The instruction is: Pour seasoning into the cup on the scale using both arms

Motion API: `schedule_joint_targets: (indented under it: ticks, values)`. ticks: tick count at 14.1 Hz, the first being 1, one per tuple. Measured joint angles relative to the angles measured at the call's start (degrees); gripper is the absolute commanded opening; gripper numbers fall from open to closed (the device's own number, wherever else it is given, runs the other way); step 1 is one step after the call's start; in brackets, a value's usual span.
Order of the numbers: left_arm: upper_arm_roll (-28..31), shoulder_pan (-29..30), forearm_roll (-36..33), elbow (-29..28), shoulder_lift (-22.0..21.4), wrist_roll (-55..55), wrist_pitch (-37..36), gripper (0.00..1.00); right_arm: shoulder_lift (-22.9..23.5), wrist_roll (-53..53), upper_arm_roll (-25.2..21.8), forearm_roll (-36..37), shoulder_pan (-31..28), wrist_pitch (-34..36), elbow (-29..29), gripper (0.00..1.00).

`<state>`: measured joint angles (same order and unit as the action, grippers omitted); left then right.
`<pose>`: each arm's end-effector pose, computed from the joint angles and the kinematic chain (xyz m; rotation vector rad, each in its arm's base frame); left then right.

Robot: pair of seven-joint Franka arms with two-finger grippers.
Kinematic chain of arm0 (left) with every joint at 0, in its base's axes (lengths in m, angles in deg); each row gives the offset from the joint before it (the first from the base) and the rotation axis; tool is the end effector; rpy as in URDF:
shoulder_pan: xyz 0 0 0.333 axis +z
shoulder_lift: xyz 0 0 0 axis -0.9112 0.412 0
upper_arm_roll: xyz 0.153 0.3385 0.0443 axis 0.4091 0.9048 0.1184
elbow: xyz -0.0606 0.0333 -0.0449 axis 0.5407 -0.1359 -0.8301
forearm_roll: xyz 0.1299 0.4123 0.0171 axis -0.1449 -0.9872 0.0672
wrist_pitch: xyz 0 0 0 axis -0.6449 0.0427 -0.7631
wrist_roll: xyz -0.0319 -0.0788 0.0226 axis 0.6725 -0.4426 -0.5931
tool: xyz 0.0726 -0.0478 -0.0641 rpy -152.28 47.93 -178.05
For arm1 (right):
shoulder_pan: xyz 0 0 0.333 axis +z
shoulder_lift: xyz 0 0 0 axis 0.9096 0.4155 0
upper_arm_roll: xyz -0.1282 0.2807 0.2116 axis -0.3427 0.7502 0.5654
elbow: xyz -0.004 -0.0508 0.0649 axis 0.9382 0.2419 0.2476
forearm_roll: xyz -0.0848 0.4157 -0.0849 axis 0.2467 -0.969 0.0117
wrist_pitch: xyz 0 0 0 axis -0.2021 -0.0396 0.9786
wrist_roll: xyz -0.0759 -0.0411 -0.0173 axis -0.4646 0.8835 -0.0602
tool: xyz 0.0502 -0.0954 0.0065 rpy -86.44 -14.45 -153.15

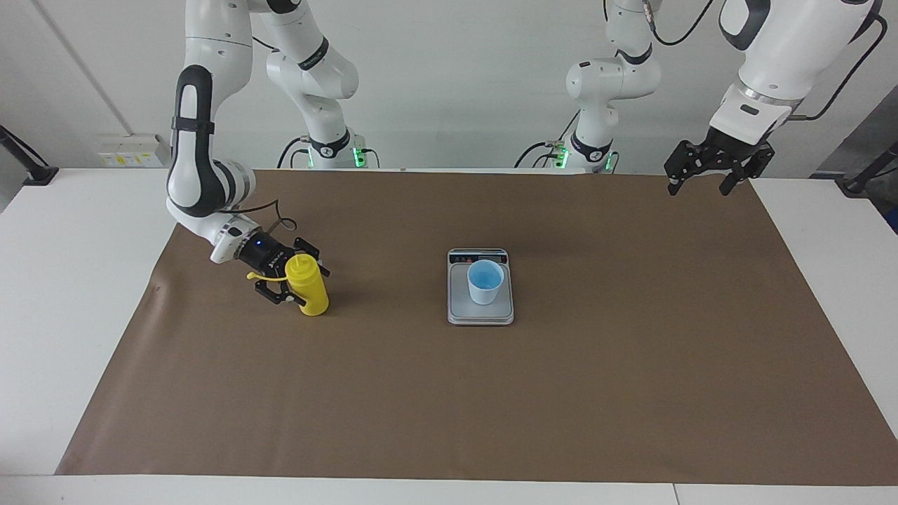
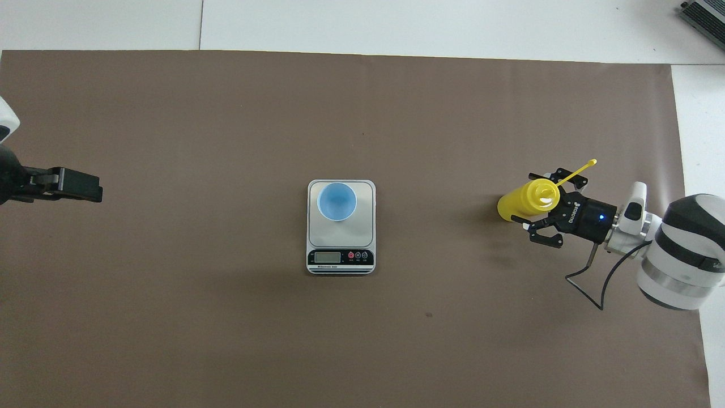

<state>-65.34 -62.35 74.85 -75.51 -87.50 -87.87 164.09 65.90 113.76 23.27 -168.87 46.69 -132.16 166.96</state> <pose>0.5669 -0.0581 0.6851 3.1319 -0.0876 0.0289 0.5530 -0.0738 0.3051 -1.8963 -1.2798 -1.2374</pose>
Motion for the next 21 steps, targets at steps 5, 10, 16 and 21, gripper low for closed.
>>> schedule_joint_targets:
  ticks: [5,10,16,21]
  values:
    - [0.0,0.0,0.0,0.0,0.0,0.0,0.0,1.00,-2.5,-1.0,-0.5,13.9,-3.8,0.0,-0.3,1.00]
    - [0.0,0.0,0.0,0.0,0.0,0.0,0.0,1.00,-7.0,-15.5,-0.6,30.4,-5.4,0.0,-3.0,1.00]
    - [0.0,0.0,0.0,0.0,0.0,0.0,0.0,1.00,-17.3,-48.2,0.2,50.9,-3.2,0.1,-4.8,1.00]
    - [0.0,0.0,0.0,0.0,0.0,0.0,0.0,1.00,-20.9,-79.5,0.7,57.9,3.0,0.5,-5.1,1.00]
